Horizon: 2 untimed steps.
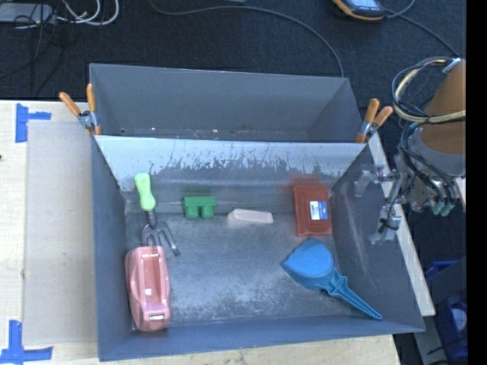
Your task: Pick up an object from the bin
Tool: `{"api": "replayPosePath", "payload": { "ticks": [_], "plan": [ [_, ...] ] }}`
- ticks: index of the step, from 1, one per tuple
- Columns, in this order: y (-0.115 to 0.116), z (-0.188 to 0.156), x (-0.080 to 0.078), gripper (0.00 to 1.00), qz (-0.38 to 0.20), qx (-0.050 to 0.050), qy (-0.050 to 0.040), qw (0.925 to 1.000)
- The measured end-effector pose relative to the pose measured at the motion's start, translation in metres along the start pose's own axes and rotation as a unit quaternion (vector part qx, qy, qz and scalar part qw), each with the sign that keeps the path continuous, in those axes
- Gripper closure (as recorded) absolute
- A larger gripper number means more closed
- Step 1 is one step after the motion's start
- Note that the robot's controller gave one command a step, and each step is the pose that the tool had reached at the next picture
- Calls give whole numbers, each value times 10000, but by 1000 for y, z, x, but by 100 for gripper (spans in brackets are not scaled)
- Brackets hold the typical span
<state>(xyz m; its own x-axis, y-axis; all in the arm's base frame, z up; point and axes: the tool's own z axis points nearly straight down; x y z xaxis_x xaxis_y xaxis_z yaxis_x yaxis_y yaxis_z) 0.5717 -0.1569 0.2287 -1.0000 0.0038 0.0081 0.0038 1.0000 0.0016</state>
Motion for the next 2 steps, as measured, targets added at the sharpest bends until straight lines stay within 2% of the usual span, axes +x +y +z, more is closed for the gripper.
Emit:
{"api": "replayPosePath", "payload": {
  "ticks": [1, 2],
  "plan": [
    [1, -5, -2, 0, -23, 8, -40, 10000],
    [0, 73, 41, 0, 308, -16, 43, 9995]
  ]
}}
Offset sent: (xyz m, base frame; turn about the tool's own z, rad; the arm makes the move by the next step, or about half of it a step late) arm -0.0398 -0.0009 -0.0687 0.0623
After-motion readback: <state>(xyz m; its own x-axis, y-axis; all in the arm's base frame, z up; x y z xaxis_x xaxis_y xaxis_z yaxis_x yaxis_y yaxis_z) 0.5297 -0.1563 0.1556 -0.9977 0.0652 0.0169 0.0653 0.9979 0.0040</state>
